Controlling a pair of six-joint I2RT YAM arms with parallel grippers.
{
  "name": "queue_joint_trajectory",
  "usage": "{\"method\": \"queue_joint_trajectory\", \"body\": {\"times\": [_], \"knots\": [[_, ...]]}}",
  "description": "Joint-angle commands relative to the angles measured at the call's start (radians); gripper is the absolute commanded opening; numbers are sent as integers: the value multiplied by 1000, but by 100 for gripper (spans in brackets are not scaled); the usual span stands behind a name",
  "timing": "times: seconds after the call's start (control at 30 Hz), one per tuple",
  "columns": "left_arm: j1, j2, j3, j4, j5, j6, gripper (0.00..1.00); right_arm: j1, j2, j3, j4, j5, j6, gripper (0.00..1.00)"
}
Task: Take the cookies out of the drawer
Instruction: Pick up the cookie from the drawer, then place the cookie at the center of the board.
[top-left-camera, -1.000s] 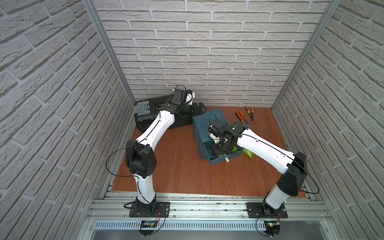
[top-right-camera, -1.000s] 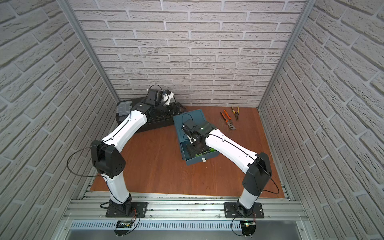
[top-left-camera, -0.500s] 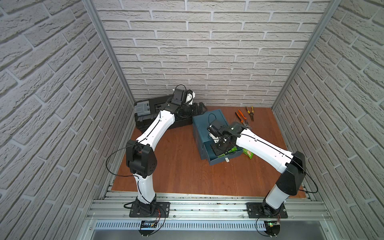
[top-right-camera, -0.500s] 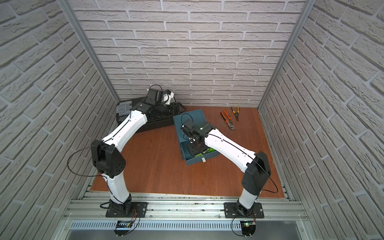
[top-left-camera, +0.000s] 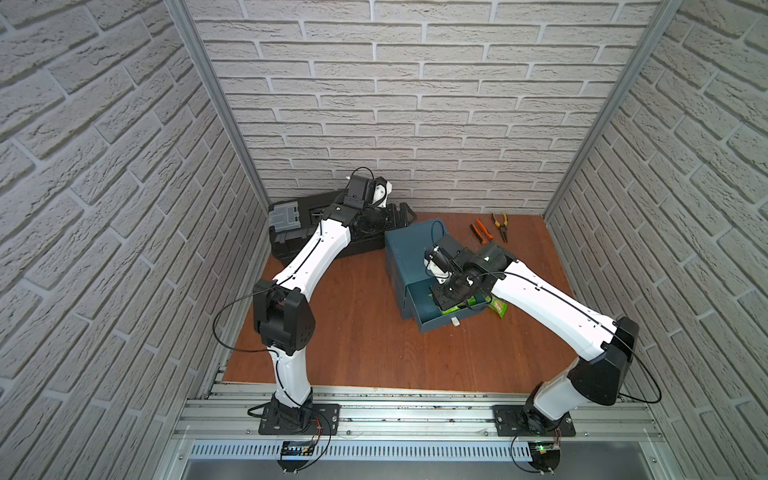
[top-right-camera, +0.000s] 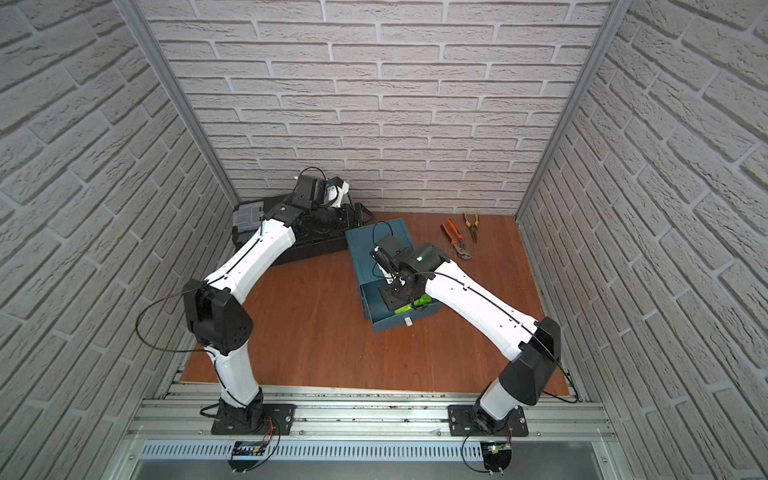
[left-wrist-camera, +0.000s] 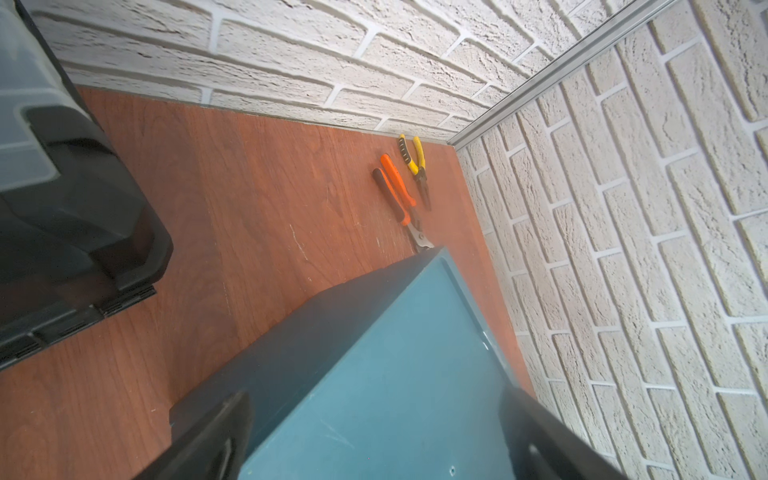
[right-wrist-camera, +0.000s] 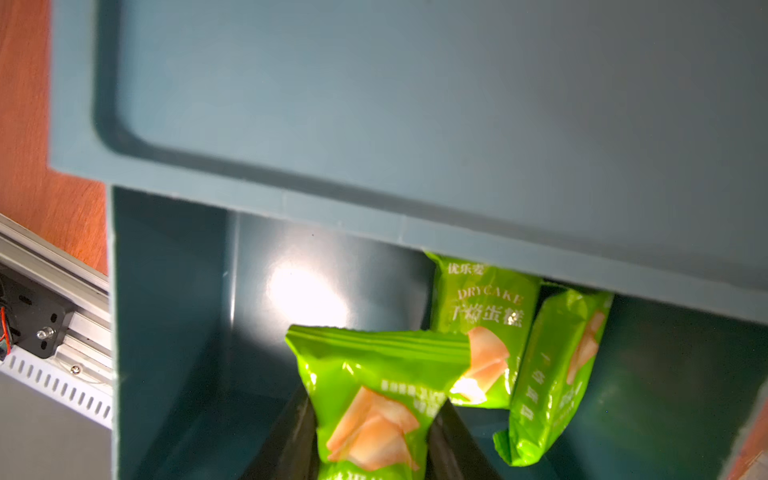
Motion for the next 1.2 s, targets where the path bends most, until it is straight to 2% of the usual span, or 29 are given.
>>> {"method": "queue_joint_trajectory", "body": {"times": [0.0, 0.37, 0.57, 0.8, 1.0, 1.17], "knots": [[1, 19, 38, 22, 12, 10, 99, 8, -43, 20, -14, 2, -24, 38], [3, 30, 77, 4, 11, 12, 98, 2, -78, 104, 39, 79, -13, 36], [2, 18, 84, -24, 4, 35, 99, -74, -139, 145, 82, 66, 11, 35], [-6, -25, 89, -62, -10, 58, 98, -270, -198, 139, 73, 31, -51, 35], [-42, -39, 88, -103, -10, 70, 99, -458, -225, -45, 134, -15, -156, 33], [-78, -61, 71, -158, -24, 84, 99, -571, -204, -189, 251, -47, -181, 32]]}}
